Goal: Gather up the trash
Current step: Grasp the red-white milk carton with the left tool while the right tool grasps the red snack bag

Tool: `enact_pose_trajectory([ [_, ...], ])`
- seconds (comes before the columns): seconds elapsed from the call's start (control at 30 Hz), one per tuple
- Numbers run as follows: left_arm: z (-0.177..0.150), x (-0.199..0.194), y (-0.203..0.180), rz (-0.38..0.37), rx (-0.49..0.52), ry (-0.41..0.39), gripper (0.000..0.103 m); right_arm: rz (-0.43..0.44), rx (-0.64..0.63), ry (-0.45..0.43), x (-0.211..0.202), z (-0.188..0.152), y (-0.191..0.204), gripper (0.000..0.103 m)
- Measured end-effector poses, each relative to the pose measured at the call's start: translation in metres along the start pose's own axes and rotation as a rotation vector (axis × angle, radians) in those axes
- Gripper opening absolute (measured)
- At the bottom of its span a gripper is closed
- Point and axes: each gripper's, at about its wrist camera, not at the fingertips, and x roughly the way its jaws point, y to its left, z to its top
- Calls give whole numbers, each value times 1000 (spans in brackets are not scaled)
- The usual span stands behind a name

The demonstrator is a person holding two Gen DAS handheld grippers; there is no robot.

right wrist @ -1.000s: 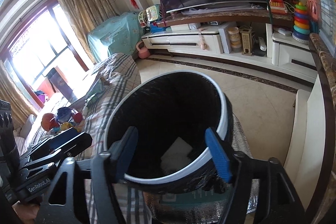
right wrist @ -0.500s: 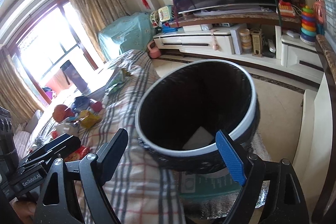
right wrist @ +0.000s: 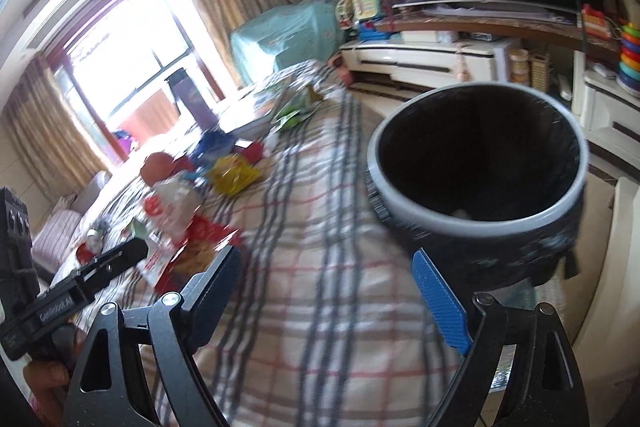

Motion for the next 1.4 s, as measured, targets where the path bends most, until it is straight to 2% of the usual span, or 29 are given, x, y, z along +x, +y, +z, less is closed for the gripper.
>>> enact_pose_trajectory([
  [0.2, -9, -6, 32, 51, -45, 7, 71, 48, -51, 43, 11, -11, 25, 89],
  [0.4, -20, -4, 55, 73, -86, 46, 71, 75, -88, 70, 19, -20, 42, 89],
  [0.7, -29, 6, 51, 51, -41, 95, 79, 57, -120, 114, 39, -24, 50, 89],
  [0.83, -31, 21, 45, 120, -1, 124, 79, 50, -117, 120, 44, -23, 48, 89],
  [0.93, -34, 23, 59, 125, -42, 132, 80, 49, -118, 115, 45, -22, 48, 89],
  [1.1, -37, 12, 85, 192, -87, 119, 79, 53, -140, 119, 52, -21, 53, 88],
  [1.2, -42, 8, 97, 187, -121, 135, 79, 45, -167, 124, 58, -20, 58, 80],
  [1.33, -43, 9, 90, 148, -124, 145, 80, 27, -190, 135, 68, -15, 62, 58],
  [1.4, -39, 12, 80, 138, -116, 140, 85, 29, -193, 139, 72, -12, 62, 45],
])
